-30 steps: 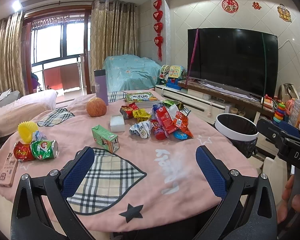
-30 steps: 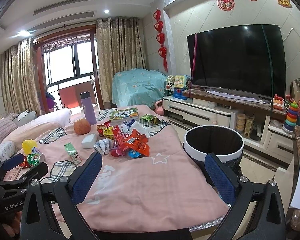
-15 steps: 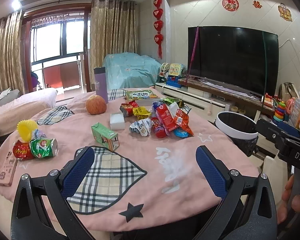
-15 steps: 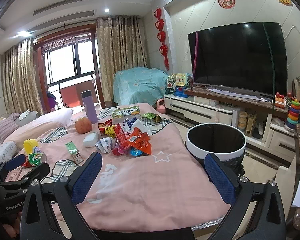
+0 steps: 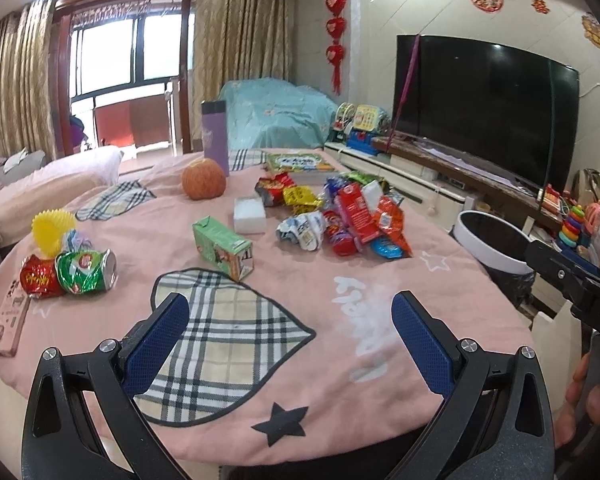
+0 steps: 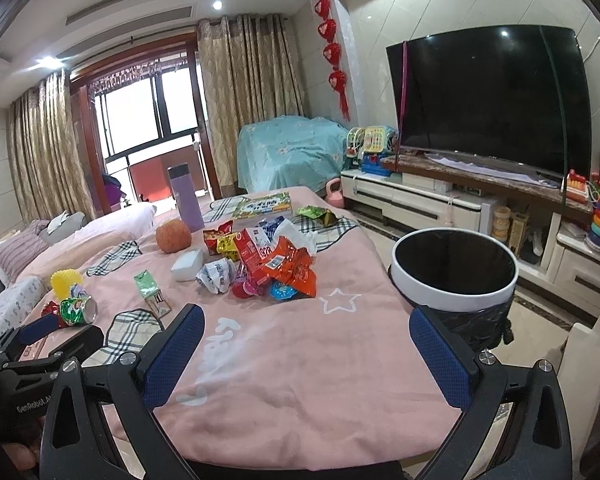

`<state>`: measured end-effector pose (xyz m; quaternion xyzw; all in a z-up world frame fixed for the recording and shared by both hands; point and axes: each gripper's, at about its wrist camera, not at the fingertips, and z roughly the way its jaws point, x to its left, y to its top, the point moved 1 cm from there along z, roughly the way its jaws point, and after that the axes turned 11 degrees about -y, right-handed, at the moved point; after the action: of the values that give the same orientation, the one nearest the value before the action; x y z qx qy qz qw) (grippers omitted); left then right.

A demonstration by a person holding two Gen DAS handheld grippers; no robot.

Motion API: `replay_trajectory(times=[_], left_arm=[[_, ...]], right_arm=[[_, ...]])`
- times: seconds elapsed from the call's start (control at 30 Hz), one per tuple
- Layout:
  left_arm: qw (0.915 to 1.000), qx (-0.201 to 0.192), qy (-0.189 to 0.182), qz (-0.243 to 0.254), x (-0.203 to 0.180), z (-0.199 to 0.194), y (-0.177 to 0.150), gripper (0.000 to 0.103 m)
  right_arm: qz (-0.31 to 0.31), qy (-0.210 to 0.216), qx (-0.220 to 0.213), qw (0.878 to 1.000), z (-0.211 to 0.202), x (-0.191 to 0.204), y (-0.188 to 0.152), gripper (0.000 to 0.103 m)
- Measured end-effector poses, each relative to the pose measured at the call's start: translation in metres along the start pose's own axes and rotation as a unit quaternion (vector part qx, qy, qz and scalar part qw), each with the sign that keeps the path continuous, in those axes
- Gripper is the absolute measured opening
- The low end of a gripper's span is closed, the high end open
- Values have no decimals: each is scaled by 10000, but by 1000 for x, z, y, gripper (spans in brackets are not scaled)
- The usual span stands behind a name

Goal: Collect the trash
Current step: 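Grasp the green juice carton with the left tool while the right tool grasps the orange wrapper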

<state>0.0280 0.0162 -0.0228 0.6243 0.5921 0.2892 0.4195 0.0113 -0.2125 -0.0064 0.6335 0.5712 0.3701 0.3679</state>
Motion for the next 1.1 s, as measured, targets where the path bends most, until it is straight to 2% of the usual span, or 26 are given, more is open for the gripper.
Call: replay_trajectory(times=[0.57, 0.9, 1.0, 1.1], left_arm=[[9965, 594, 332, -477, 41, 68, 12, 103], [9894, 1007, 664, -814, 70, 116, 25, 103], [9871, 1078, 783, -888, 79, 130, 28, 103], [9852, 1090, 834, -1031, 91, 141, 33, 103]], right_arm=[[-29, 347, 640, 9973, 72, 7, 7, 103], [-16, 419, 930, 9948, 122, 12, 22, 102], [39, 423, 1064, 9934, 139, 11, 27, 98], [138, 469, 1220, 9913, 157, 10, 31, 86]])
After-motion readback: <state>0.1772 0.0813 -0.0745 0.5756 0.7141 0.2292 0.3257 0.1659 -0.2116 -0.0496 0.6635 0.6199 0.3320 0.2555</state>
